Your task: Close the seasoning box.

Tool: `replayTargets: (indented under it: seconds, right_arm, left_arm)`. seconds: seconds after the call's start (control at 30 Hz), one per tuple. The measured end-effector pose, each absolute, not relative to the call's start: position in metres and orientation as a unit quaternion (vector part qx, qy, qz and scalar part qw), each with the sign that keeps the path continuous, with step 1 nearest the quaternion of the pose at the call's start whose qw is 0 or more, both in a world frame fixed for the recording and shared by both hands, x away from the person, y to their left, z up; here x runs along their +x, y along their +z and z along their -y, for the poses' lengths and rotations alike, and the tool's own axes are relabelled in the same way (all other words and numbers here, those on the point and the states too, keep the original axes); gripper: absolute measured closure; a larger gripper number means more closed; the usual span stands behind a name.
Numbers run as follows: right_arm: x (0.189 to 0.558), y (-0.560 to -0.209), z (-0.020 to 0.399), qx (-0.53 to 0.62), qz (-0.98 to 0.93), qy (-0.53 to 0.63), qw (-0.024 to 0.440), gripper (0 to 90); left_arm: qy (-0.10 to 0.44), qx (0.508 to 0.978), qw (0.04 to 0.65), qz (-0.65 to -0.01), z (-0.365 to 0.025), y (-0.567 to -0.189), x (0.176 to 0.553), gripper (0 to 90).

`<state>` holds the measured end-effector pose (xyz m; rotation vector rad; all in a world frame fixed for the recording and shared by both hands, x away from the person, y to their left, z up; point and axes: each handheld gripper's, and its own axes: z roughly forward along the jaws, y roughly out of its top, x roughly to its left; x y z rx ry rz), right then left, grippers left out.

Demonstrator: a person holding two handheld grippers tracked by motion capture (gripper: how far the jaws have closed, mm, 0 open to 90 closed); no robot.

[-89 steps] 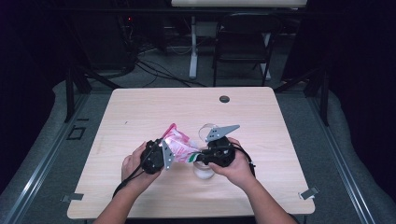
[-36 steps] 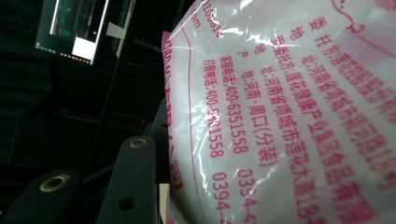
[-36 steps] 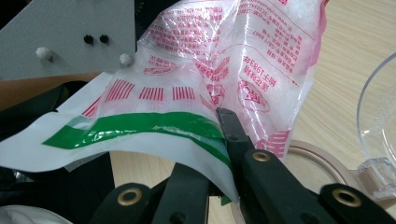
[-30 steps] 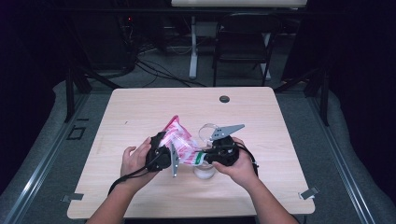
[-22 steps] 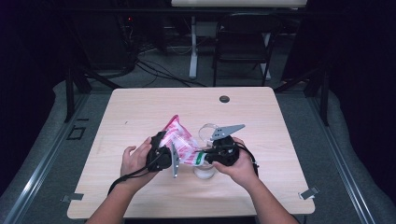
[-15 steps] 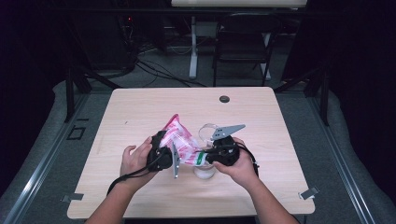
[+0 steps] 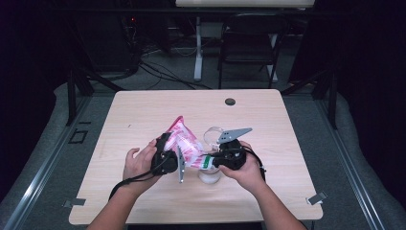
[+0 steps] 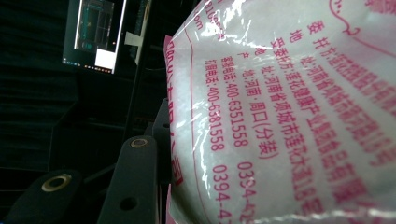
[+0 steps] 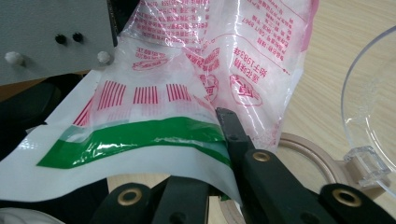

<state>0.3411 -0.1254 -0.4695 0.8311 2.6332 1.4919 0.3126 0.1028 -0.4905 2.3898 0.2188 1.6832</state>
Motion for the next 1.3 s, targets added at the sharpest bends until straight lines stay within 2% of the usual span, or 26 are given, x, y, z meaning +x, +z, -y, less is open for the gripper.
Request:
replayTargets:
  seconds: [1.3]
  right_arm:
    - [0.345,-0.471,0.138,0.284,-0.829,0.481,0.011,90.0]
  left_arm:
    - [0.585,0.804,0.093,-0.047,-0.090,-0.485,0.309,63.4]
